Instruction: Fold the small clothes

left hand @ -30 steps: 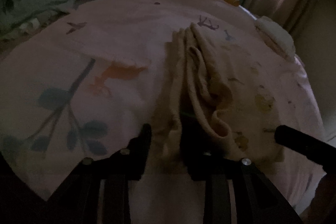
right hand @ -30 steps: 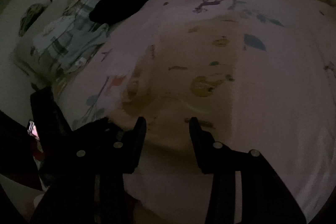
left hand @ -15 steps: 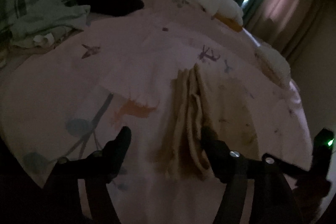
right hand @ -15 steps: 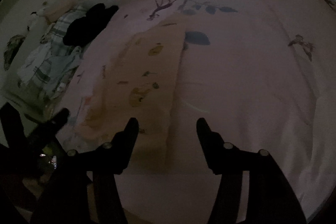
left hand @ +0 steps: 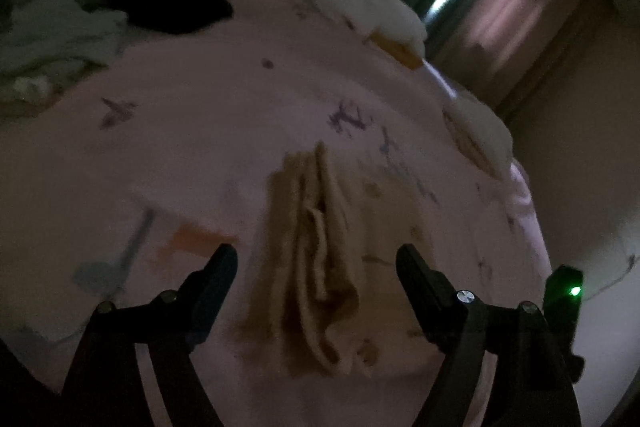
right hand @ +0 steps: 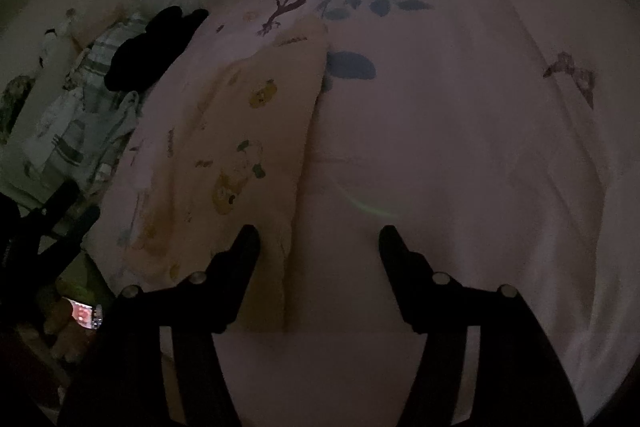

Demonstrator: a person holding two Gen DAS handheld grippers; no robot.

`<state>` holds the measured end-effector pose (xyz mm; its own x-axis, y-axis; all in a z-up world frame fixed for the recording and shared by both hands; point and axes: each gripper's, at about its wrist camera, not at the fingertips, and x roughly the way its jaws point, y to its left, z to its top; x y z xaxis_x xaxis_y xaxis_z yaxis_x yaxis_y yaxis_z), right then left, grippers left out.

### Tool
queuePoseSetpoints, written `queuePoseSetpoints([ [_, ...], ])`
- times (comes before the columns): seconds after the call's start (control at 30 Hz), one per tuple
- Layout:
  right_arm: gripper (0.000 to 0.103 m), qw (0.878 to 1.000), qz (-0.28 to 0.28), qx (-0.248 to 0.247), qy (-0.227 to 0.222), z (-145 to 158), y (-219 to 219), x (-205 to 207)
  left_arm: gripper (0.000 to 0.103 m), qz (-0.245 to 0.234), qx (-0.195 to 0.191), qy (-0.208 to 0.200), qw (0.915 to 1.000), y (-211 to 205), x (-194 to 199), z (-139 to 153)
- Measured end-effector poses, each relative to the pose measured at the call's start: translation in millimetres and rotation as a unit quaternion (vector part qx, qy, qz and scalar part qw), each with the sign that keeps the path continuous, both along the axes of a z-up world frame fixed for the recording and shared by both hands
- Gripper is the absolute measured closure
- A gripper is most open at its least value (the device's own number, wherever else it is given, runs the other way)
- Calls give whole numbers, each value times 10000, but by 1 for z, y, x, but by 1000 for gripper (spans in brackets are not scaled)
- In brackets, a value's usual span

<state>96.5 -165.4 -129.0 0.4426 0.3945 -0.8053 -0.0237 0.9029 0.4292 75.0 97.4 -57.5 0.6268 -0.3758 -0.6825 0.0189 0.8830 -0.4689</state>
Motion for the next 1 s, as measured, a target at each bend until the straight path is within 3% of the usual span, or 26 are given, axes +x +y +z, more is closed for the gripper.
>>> queuePoseSetpoints([
  [0.07,40,9999,97,-24,-10,2,4,1,22,-108,-107,345,9993,-7,15,-17],
  [0.13,39,9998,162,-127,-41,3,7,1,22,-87,-91,417,9991,-11,22,-28],
  [0.2,36,9992,218,-324,-71,2,11,2,22,-89,57,490,9987,-15,26,-38],
  [0.27,33,9986,269,-461,-57,-2,13,5,22,-77,320,859,9958,-18,34,-56],
  [0.37,31,9988,271,-401,-33,-7,10,9,19,-11,-12,589,9983,-11,28,-65],
  [0.53,19,9997,171,167,-7,-15,1,17,15,-231,103,525,9983,-18,27,-64],
  [0.6,13,9992,92,395,-43,-16,1,18,12,-273,-87,585,9979,-17,29,-64],
  [0.77,11,9978,-10,661,-85,-18,2,21,12,-554,-632,852,9928,-19,32,-63],
  [0.83,11,9973,-50,728,-99,-17,4,20,12,-1033,-1167,934,9833,-24,35,-66],
  [0.93,11,9956,-125,914,-171,-20,1,19,12,-1427,-1276,992,9765,-26,40,-69],
  [1.0,11,9943,-232,1020,-221,-20,-2,17,12,-1531,-1626,1140,9680,-17,46,-71],
])
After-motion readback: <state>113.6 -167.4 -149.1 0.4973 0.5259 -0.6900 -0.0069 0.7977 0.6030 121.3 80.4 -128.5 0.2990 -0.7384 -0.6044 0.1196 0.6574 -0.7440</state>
